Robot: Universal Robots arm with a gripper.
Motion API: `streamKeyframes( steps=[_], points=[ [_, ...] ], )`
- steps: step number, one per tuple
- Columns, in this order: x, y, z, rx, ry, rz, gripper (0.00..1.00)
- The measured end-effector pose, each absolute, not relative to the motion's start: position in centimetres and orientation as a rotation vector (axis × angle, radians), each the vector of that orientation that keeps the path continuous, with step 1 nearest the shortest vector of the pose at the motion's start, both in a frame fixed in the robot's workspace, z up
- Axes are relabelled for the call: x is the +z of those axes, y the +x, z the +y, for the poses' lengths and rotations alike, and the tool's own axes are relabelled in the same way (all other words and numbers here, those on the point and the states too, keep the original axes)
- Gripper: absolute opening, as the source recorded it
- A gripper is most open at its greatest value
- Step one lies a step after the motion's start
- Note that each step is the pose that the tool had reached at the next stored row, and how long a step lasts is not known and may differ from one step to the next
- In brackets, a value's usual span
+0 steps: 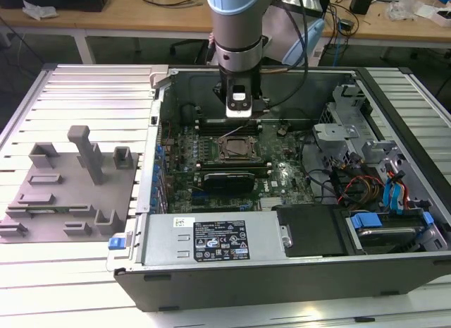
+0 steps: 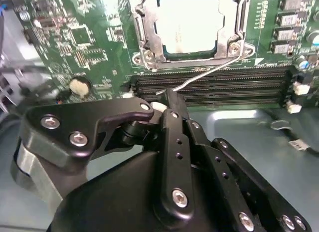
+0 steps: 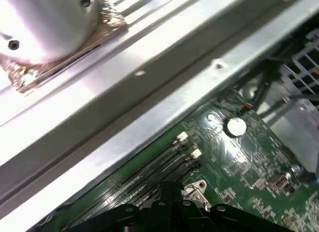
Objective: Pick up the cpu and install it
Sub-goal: 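Install the first cpu locking lever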
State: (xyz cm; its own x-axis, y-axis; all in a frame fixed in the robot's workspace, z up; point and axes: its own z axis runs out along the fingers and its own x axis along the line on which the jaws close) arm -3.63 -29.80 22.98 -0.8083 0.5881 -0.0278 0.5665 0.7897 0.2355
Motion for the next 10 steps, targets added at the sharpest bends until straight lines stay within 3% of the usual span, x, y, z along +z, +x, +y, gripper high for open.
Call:
streamKeyframes(
  steps=[10],
  points=[
    [22.47, -3.74, -29.83, 0.337, 0.711, 2.955, 0.11]
  ],
)
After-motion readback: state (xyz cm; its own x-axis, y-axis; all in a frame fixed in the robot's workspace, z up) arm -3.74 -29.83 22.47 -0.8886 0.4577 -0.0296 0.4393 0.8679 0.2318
